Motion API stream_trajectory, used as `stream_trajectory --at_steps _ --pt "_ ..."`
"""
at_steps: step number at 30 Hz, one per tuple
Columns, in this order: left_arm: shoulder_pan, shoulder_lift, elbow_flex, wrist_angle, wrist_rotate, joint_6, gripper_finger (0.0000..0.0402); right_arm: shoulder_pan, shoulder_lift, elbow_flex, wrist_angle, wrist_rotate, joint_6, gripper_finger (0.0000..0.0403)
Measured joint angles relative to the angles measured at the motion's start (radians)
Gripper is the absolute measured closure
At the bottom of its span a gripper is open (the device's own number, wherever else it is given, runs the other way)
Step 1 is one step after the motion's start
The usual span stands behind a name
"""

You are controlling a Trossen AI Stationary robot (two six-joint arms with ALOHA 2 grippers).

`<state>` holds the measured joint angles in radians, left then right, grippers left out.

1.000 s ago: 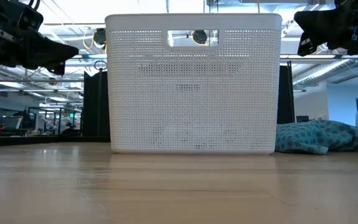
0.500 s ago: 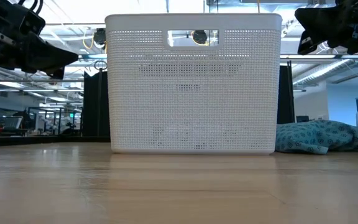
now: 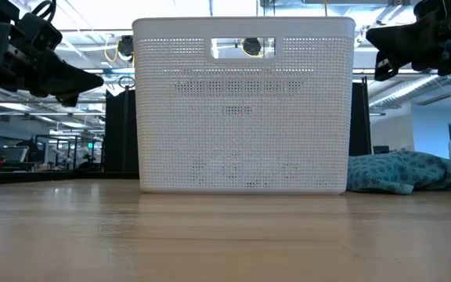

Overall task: Pick & place medical supplies in basket/bin
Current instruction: Return to Home Position

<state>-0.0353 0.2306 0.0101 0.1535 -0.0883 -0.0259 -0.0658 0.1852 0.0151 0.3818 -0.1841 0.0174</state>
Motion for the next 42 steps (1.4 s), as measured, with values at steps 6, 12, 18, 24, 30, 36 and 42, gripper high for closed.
stream_trajectory --at_steps 6,12,18,24,30,36,42 --pt "0.000 0.000 0.000 0.000 0.000 0.001 0.0391 0.000 0.000 0.000 -0.001 0.000 -0.002 0.0403" --pt "0.000 0.000 0.000 0.000 0.000 0.002 0.0394 0.000 0.000 0.000 -0.001 0.000 -0.002 0.0403" --pt "0.000 0.000 0.000 0.000 0.000 0.004 0.0365 0.000 0.000 0.000 -0.001 0.000 -0.002 0.0403" --pt "0.000 0.000 0.000 0.000 0.000 0.004 0.0347 0.000 0.000 0.000 -0.001 0.000 -0.002 0.0403" --pt "0.000 0.000 0.000 0.000 0.000 0.003 0.0340 0.000 0.000 0.000 -0.001 0.000 -0.002 0.0403" --pt "0.000 0.000 0.000 0.000 0.000 0.003 0.0339 0.000 0.000 0.000 -0.001 0.000 -0.002 0.0403" --pt "0.000 0.000 0.000 0.000 0.000 0.002 0.0339 0.000 0.000 0.000 -0.001 0.000 -0.002 0.0403"
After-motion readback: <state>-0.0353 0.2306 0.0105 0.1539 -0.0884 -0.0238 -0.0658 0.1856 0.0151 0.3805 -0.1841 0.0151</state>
